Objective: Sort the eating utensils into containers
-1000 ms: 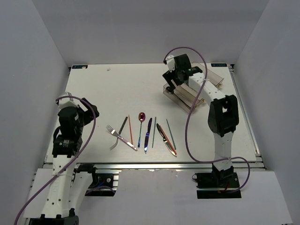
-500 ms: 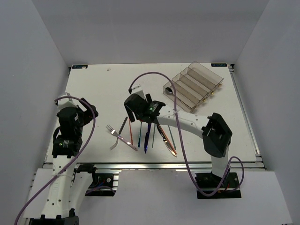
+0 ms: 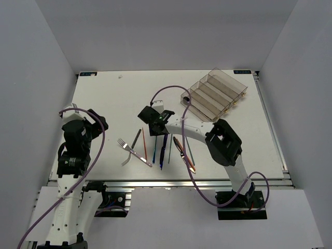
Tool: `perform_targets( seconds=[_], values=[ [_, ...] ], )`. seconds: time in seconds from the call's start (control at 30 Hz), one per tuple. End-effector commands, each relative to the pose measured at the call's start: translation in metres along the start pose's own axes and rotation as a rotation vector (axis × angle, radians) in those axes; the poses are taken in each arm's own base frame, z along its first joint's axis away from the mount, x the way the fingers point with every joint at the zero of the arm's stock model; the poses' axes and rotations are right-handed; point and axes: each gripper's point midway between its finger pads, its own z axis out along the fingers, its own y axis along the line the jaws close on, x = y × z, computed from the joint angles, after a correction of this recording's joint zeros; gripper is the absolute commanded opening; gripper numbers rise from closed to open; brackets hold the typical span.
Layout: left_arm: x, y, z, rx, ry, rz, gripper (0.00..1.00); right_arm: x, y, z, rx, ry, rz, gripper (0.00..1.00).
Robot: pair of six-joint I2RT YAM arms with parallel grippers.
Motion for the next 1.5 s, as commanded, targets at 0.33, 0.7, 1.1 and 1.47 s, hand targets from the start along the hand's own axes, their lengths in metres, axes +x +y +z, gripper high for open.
perform_targets(
  seconds=[0.33, 0.7, 1.1, 1.47],
  values=[
    [0.003, -0.003, 0.0, 0.015, 0.009, 0.002, 0.98, 0.02, 0.027, -0.005, -0.012, 0.021, 0.074, 0.39],
    [0.003, -0.004, 0.0, 0.019, 0.01, 0.004, 0.98, 0.05, 0.023, 0.032, 0.019, 0.108, 0.079, 0.28],
    [0.002, -0.004, -0.001, 0.018, 0.005, 0.003, 0.98, 0.036, 0.045, 0.02, -0.13, 0.098, 0.096, 0.0],
    [0.003, -0.007, -0.002, 0.036, 0.006, 0.009, 0.98, -0.107, 0.002, -0.056, -0.32, -0.244, -0.087, 0.0]
  ],
)
